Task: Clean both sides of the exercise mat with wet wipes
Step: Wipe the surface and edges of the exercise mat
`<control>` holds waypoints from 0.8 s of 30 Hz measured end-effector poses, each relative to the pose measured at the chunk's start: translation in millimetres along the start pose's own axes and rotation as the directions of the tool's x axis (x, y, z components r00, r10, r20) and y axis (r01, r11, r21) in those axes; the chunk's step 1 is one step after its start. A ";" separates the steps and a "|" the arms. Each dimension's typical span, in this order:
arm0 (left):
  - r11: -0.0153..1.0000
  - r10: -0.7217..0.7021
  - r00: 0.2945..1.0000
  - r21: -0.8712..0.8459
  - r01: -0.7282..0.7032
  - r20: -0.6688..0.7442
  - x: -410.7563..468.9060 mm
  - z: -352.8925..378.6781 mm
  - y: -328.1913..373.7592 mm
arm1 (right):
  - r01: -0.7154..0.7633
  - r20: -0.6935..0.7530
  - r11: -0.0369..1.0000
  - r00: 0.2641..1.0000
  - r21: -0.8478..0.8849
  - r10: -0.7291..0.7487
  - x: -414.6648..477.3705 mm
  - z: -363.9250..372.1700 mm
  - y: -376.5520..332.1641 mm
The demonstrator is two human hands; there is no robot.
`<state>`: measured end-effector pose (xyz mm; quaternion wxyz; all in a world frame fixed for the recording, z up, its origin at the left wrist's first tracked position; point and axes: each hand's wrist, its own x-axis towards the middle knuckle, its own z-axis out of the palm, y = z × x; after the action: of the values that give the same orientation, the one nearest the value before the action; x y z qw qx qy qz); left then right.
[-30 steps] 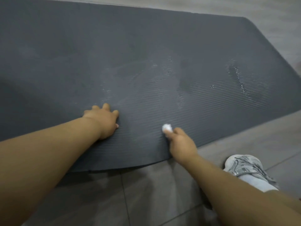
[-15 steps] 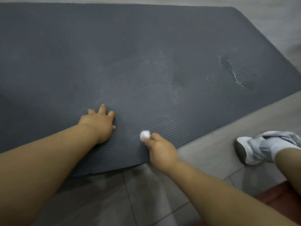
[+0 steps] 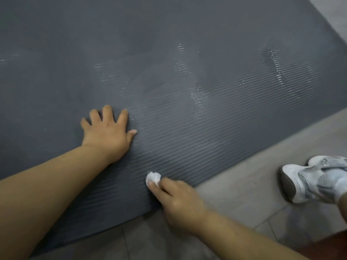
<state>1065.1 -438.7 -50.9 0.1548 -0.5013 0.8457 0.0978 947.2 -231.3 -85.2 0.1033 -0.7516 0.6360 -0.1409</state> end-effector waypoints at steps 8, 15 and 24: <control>0.999 0.006 1.000 -0.032 -0.007 -0.023 15.6 2.7 8.0 | -0.846 -0.275 0.531 0.501 0.043 0.821 19.5 -66.3 164.1; 0.998 0.004 1.000 -0.067 -0.005 -0.010 38.8 -6.7 24.0 | -0.134 -0.020 0.988 0.991 0.071 0.136 27.8 -20.8 53.0; 0.995 0.060 0.996 0.085 -0.055 -0.061 46.1 -11.8 25.7 | -0.897 -0.256 0.419 0.375 0.142 0.891 41.7 -84.8 200.3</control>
<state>1019.8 -467.9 -56.2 0.1457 -0.4727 0.8676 0.0508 738.8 -304.4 -69.2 0.0596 -0.2606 0.9493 -0.1654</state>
